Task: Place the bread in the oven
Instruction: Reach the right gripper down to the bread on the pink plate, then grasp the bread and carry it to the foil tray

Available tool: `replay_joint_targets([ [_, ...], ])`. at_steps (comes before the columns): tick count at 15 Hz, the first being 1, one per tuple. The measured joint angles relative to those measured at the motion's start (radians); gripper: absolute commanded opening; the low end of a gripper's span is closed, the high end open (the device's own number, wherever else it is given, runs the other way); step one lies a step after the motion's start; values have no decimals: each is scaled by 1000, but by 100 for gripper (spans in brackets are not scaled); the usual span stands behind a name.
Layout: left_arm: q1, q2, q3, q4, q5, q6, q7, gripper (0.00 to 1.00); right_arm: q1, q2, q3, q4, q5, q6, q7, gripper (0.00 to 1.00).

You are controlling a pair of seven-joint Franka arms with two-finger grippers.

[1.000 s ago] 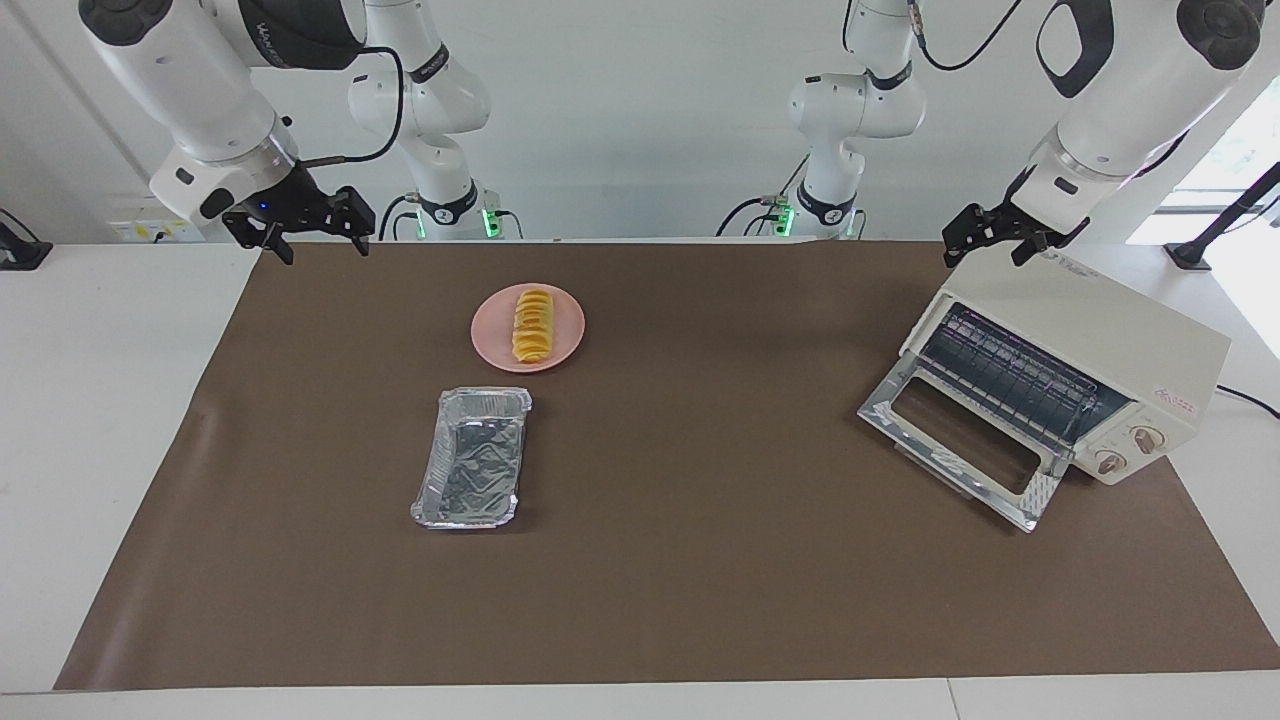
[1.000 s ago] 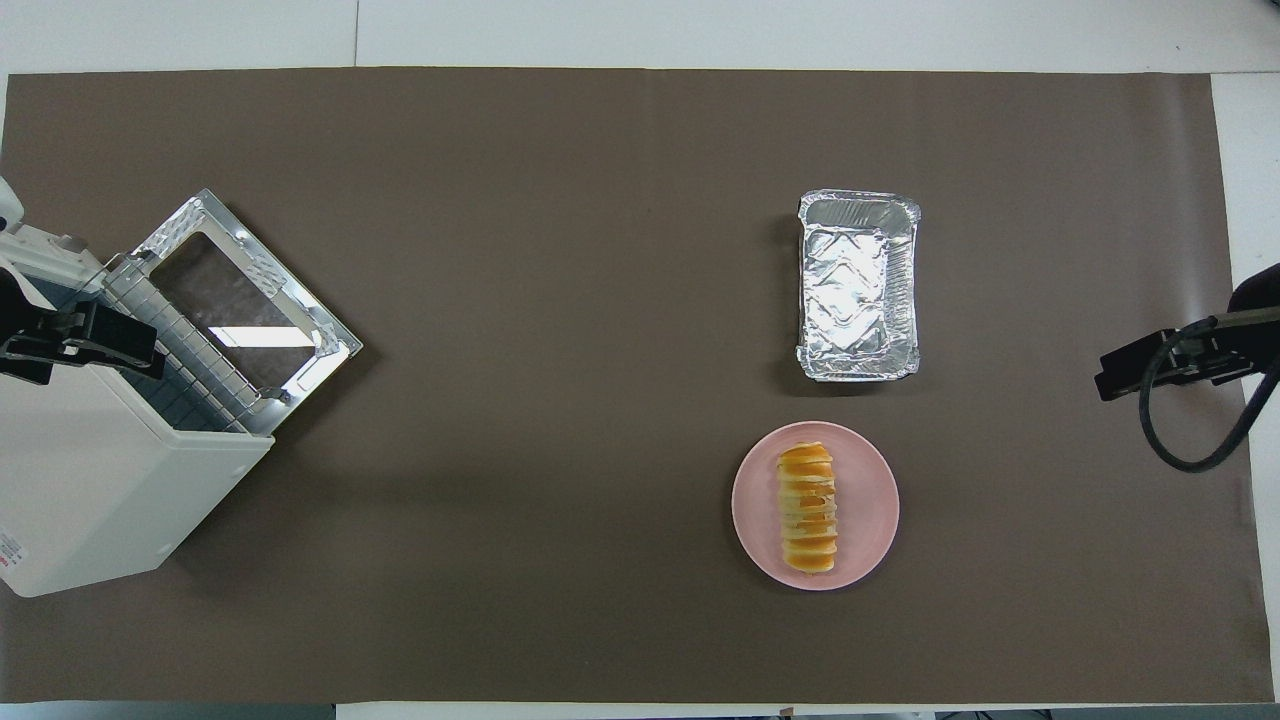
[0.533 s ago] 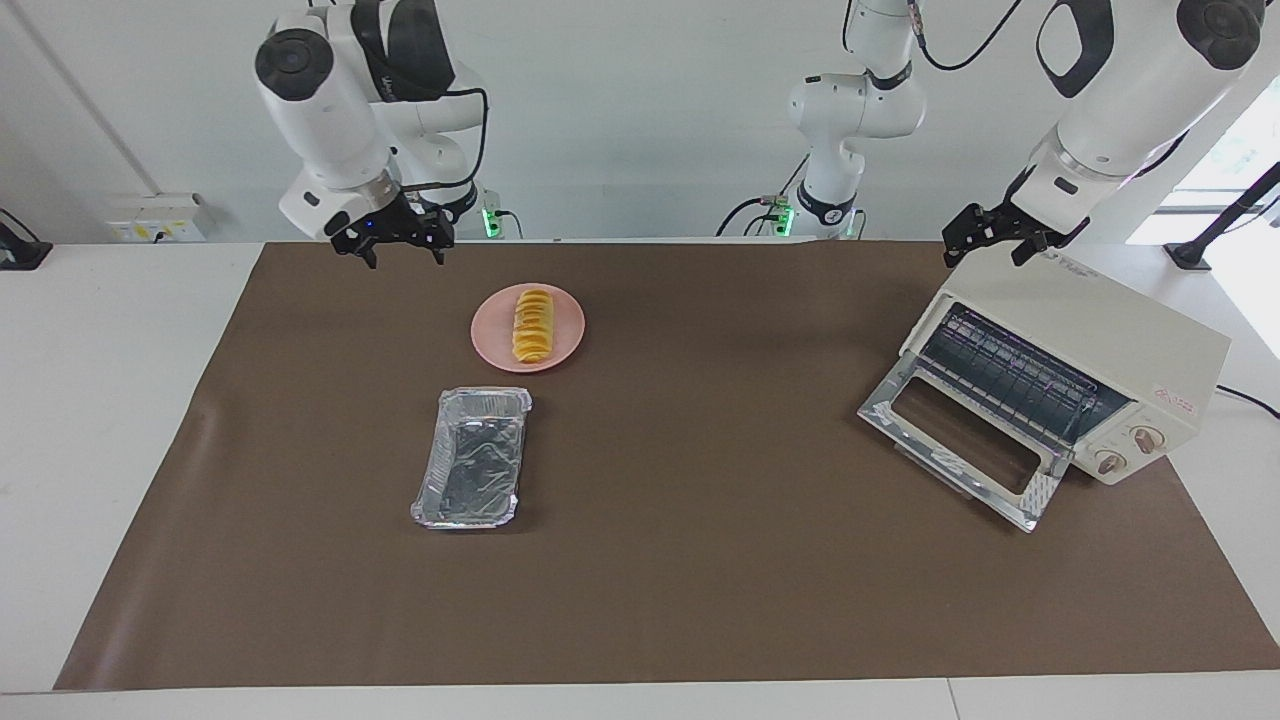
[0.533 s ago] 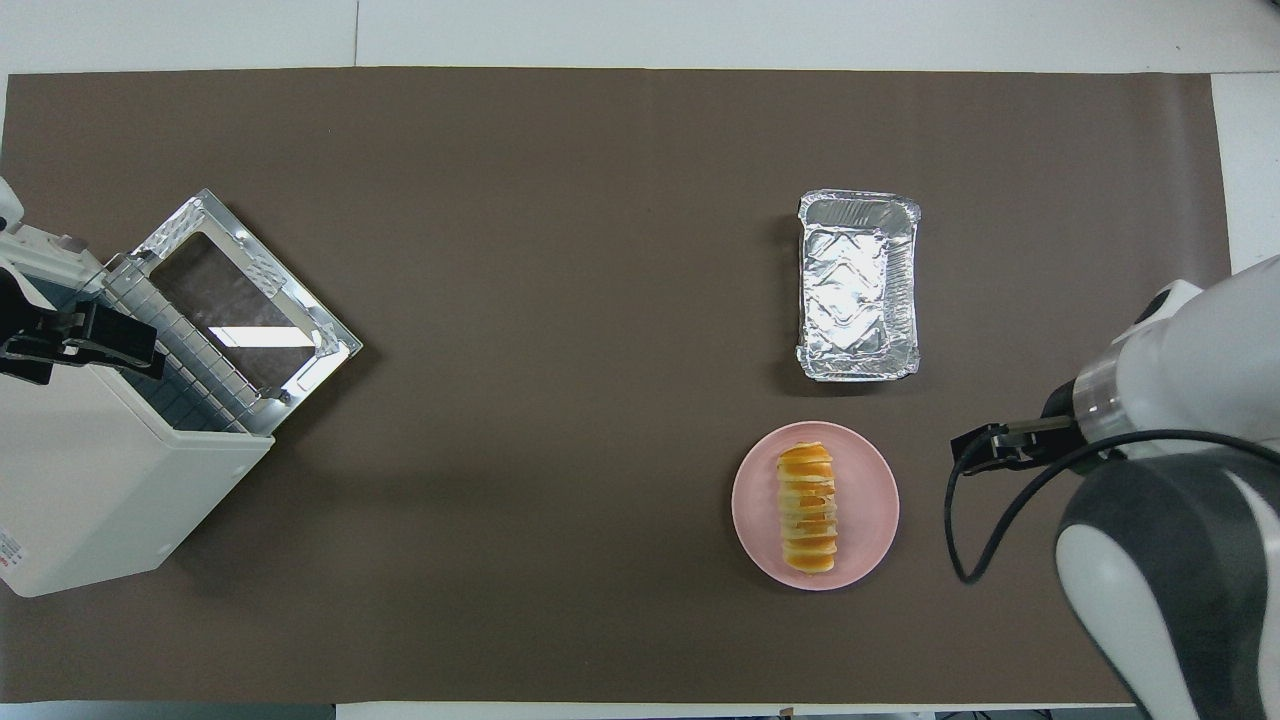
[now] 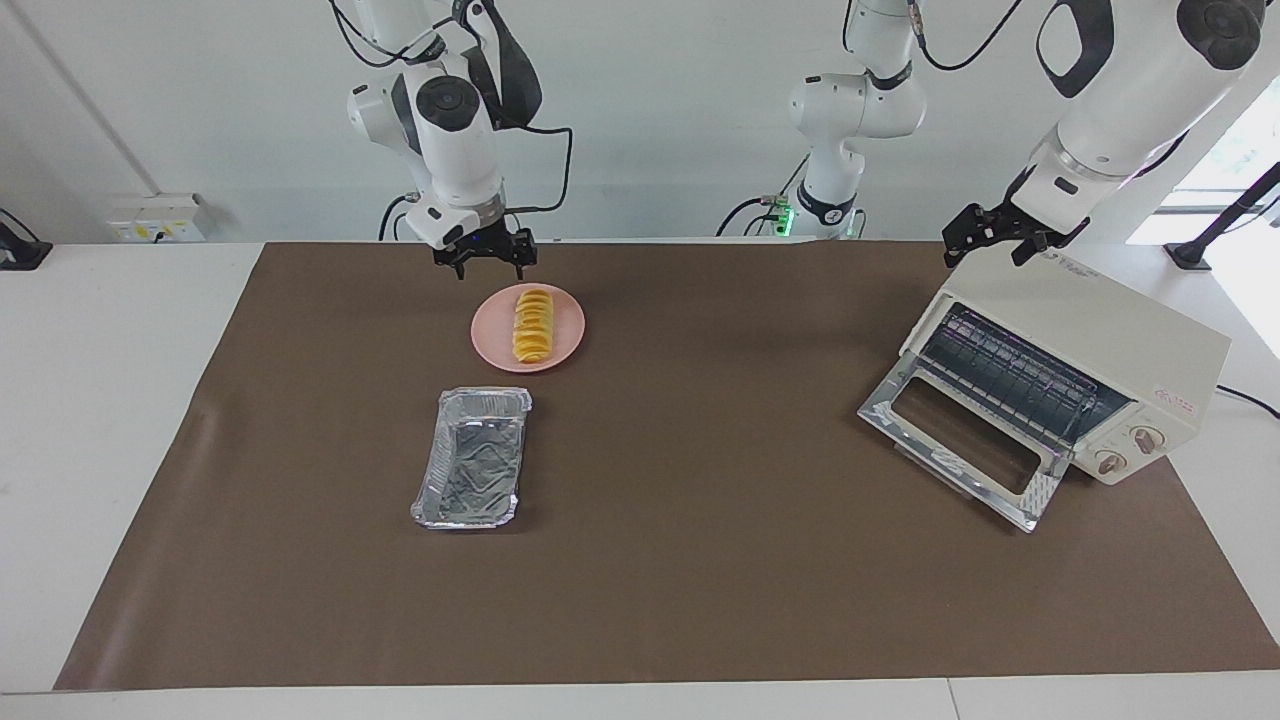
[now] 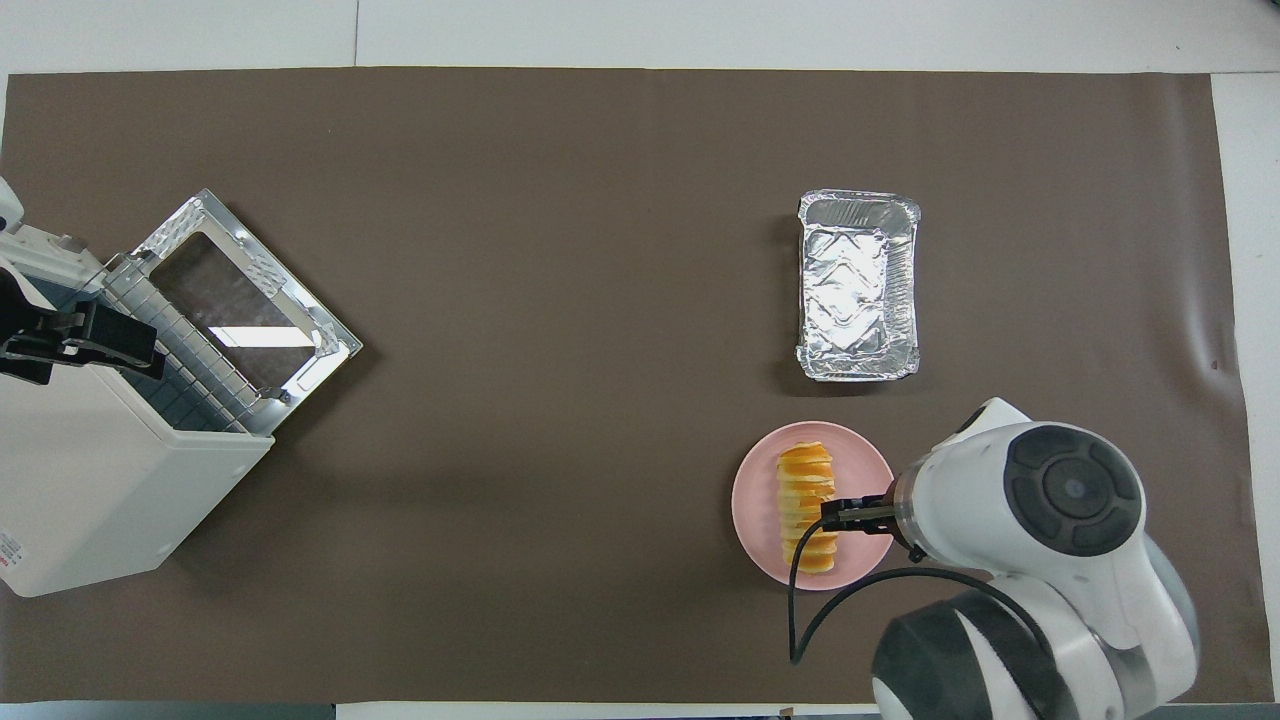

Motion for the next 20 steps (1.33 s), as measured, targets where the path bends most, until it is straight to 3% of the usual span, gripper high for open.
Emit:
replay_joint_targets([
  [7, 0, 0, 0, 0, 0, 0, 0, 100, 25, 170, -4, -73, 0, 315, 33, 100],
  [15, 0, 0, 0, 0, 0, 0, 0, 100, 27, 225, -2, -86, 0, 399, 33, 99],
  [16, 0, 0, 0, 0, 0, 0, 0, 100, 33, 225, -2, -86, 0, 400, 36, 86],
  [17, 0, 0, 0, 0, 0, 0, 0, 100, 41, 225, -2, -86, 0, 403, 45, 57],
  [18, 0, 0, 0, 0, 0, 0, 0, 100, 47, 225, -1, -86, 0, 405, 53, 19],
  [19, 0, 0, 0, 0, 0, 0, 0, 100, 53, 225, -1, -86, 0, 408, 59, 0],
  [20, 0, 0, 0, 0, 0, 0, 0, 100, 56, 225, -1, -86, 0, 411, 61, 0],
])
